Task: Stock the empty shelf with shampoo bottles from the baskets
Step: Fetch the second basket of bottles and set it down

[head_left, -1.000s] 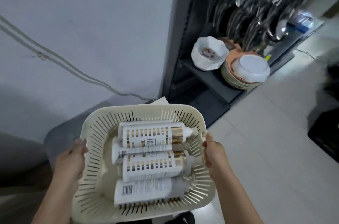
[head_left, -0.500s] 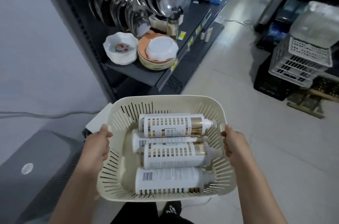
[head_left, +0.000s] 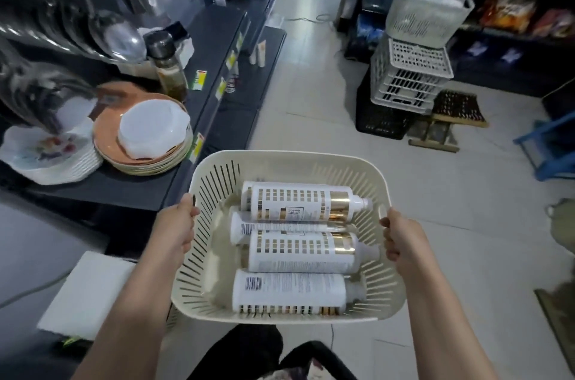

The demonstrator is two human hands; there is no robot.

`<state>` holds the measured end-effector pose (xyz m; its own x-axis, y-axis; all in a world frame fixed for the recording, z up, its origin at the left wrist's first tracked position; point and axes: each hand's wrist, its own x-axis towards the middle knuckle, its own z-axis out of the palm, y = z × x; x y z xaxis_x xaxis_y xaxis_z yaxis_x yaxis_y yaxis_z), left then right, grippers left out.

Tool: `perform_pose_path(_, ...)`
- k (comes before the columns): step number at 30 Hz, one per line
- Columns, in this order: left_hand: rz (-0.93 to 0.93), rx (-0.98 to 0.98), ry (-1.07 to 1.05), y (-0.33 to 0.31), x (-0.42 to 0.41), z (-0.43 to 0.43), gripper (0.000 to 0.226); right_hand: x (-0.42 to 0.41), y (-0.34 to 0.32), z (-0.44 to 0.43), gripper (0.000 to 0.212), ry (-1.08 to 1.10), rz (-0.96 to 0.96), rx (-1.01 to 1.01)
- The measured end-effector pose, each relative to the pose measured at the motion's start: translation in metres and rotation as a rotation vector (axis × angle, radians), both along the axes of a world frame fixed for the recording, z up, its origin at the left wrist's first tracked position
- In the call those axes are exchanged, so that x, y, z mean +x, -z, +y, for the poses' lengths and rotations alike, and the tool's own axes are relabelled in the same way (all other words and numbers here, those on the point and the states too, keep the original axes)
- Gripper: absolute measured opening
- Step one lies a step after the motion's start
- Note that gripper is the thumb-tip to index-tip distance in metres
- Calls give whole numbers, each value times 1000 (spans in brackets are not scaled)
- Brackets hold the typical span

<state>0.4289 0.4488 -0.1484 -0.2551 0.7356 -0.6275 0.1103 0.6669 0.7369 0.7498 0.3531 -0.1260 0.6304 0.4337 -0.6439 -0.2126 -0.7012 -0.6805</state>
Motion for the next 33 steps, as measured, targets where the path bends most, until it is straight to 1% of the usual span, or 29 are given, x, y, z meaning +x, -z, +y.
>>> perform_pose_path(7,7,11,150,-13,76,89,37,58,-10,42,37,139,13,18)
perform_pose_path(12,11,11,197,-8,137,143,39,110,-4,74,37,190,35,7)
perform_pose_path(19,7,-15,248,9,256,222,38,223,4,150,38,203,18,-20)
perform_pose_path(24,-60,-2,268,4,332,277,36,303,-1,207,37,201,-19,-48)
perform_pose_path(28,-84,11,309,0,392,334,35,358,-4,254,38,247,-15,-45)
perform_pose_path(33,-87,15,382,9,469,423,37,421,0,322,38,283,-25,-53)
